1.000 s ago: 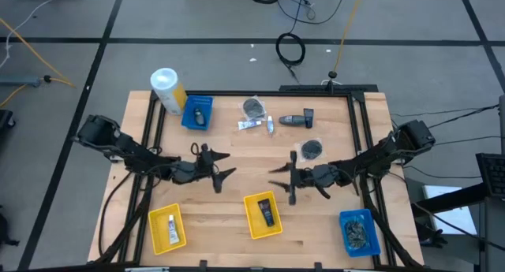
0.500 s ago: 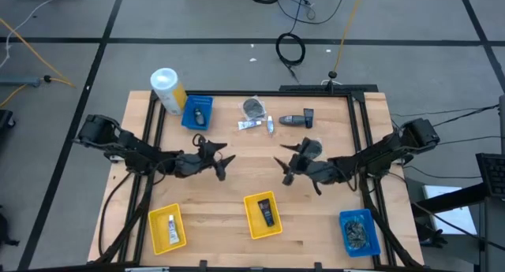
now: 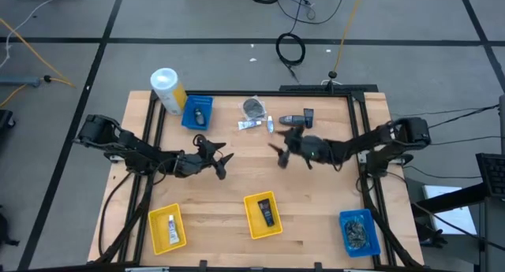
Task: Pick & Place Travel size toiletries
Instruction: Put the blue shave cream into the right yellow bin
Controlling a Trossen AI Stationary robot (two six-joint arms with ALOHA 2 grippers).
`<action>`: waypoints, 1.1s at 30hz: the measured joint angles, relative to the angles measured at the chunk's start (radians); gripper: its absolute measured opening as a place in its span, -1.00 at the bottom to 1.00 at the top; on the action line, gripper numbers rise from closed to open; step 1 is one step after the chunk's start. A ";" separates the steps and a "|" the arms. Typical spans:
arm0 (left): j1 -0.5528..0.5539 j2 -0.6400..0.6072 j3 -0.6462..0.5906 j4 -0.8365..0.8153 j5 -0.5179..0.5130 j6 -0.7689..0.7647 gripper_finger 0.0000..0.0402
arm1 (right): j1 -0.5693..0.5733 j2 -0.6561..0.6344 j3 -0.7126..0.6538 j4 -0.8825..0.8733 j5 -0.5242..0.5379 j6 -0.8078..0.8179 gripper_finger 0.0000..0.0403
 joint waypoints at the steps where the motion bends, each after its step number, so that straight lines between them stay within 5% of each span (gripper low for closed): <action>1: 0.000 0.000 0.000 -0.007 0.000 -0.001 0.23 | -0.033 -0.003 0.000 -0.018 -0.002 -0.008 0.33; 11: 0.000 0.000 0.000 -0.022 0.018 -0.001 0.22 | -0.437 -0.109 0.053 -0.465 -0.281 -0.133 0.69; 18: -0.001 0.000 0.000 -0.027 0.019 -0.001 0.22 | -0.513 -0.263 0.056 -0.709 -0.071 0.013 0.66; 23: -0.001 0.000 0.000 -0.031 0.022 -0.007 0.22 | -0.502 -0.309 0.050 -0.897 -0.054 0.166 0.62; 28: 0.000 0.000 0.000 -0.037 0.022 -0.016 0.22 | -0.460 -0.228 -0.003 -0.835 -0.072 0.243 0.61; 33: 0.000 0.000 0.000 -0.037 0.022 -0.017 0.22 | -0.446 -0.138 -0.018 -0.724 0.038 0.267 0.61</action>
